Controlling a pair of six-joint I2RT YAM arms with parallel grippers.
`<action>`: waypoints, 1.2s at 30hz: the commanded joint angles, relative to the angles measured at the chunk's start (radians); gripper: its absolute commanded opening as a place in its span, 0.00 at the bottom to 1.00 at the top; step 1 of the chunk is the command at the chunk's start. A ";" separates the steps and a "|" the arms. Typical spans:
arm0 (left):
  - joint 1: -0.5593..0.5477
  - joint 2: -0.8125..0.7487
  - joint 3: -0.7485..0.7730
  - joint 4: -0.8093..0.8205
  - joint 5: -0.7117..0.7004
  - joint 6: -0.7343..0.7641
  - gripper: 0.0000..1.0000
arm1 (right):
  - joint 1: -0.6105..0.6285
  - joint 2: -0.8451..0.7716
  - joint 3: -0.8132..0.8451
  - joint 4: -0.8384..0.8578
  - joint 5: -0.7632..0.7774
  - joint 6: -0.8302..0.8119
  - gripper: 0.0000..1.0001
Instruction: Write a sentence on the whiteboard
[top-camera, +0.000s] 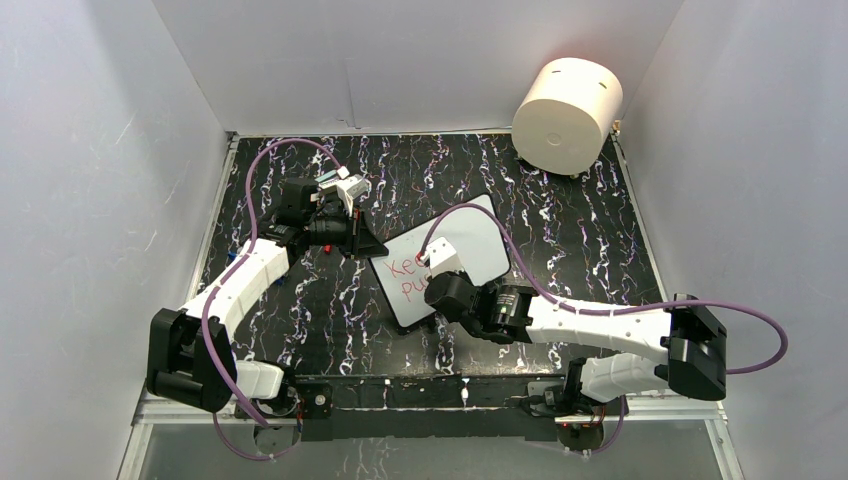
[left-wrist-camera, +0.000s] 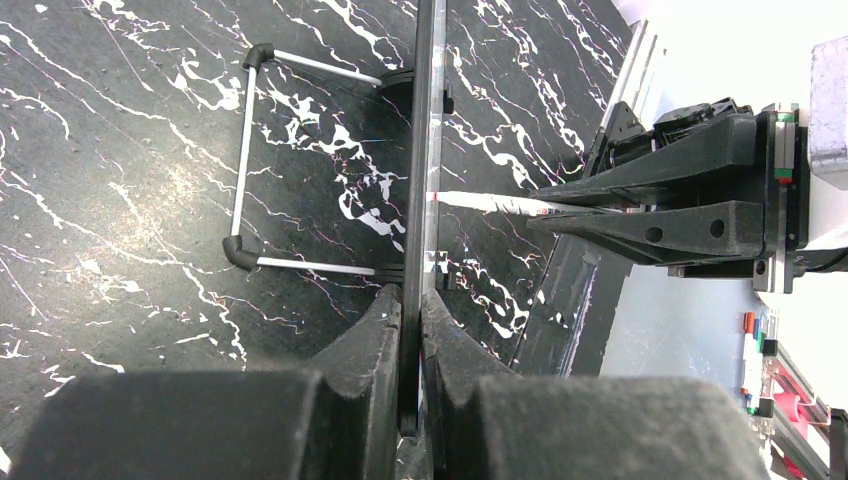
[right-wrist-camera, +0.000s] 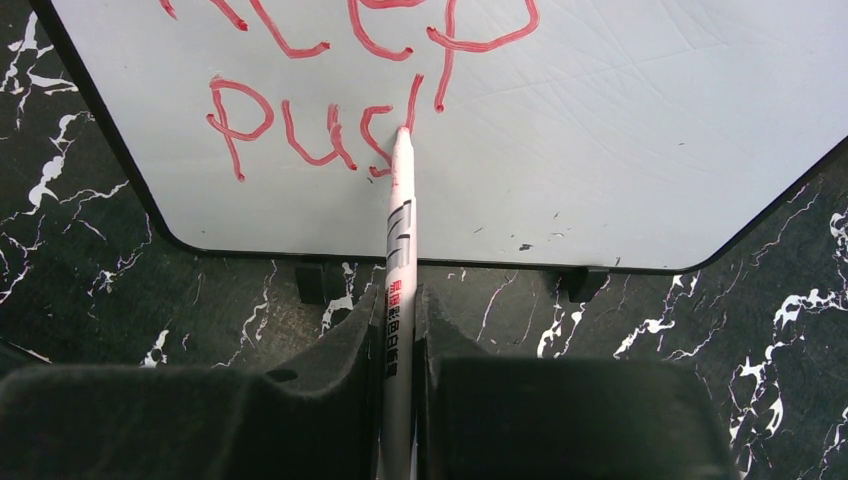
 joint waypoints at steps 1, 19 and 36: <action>-0.011 0.032 -0.009 -0.075 -0.095 0.032 0.00 | -0.021 0.004 0.037 0.032 0.059 0.008 0.00; -0.012 0.029 -0.012 -0.076 -0.099 0.032 0.00 | -0.034 -0.014 0.016 -0.031 0.066 0.068 0.00; -0.011 0.027 -0.011 -0.075 -0.102 0.032 0.00 | -0.034 -0.013 0.000 -0.065 0.007 0.083 0.00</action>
